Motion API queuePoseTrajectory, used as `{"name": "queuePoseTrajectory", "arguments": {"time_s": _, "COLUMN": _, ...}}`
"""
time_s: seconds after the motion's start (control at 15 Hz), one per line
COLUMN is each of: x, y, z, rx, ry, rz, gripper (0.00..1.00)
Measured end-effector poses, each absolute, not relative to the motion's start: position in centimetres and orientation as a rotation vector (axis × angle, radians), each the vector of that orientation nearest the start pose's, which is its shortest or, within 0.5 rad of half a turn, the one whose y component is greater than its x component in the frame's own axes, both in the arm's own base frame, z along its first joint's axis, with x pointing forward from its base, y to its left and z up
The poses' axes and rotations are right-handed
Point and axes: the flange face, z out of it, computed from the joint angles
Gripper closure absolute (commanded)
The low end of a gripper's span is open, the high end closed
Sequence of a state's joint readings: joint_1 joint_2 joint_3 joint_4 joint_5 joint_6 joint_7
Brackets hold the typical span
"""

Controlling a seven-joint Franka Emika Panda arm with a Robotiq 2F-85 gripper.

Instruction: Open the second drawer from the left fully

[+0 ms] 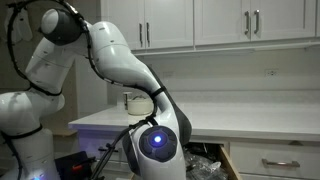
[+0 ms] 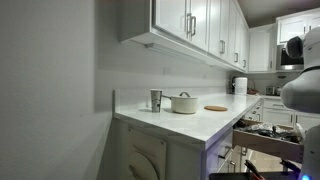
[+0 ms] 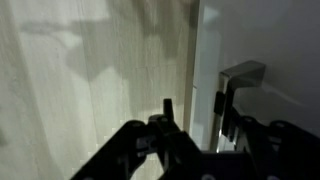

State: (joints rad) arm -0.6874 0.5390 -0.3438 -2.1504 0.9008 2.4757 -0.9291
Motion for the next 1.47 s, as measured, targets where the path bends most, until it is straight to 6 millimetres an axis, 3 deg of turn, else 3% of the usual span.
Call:
{"name": "queuePoseTrajectory", "arguments": {"time_s": 0.2, "x": 27.6, "y": -47.4, "z": 13.7, "rx": -2.604, "ry": 1.130, "rz": -0.294, "gripper": 0.24}}
{"name": "queuePoseTrajectory", "arguments": {"time_s": 0.27, "x": 27.6, "y": -47.4, "z": 13.7, "rx": -2.601, "ry": 1.133, "rz": -0.293, "gripper": 0.49}}
{"name": "queuePoseTrajectory", "arguments": {"time_s": 0.47, "x": 27.5, "y": -47.4, "z": 13.7, "rx": -2.602, "ry": 1.134, "rz": -0.294, "gripper": 0.49}}
{"name": "queuePoseTrajectory", "arguments": {"time_s": 0.53, "x": 27.4, "y": -47.5, "z": 13.7, "rx": -2.599, "ry": 1.135, "rz": -0.296, "gripper": 0.24}}
{"name": "queuePoseTrajectory", "arguments": {"time_s": 1.0, "x": 29.6, "y": -46.6, "z": 14.3, "rx": -2.577, "ry": 1.123, "rz": -0.339, "gripper": 0.24}}
{"name": "queuePoseTrajectory", "arguments": {"time_s": 1.27, "x": 31.2, "y": -46.4, "z": 15.2, "rx": -2.501, "ry": 1.151, "rz": -0.449, "gripper": 0.24}}
{"name": "queuePoseTrajectory", "arguments": {"time_s": 1.47, "x": 31.2, "y": -46.6, "z": 16.1, "rx": -2.462, "ry": 1.155, "rz": -0.519, "gripper": 0.24}}
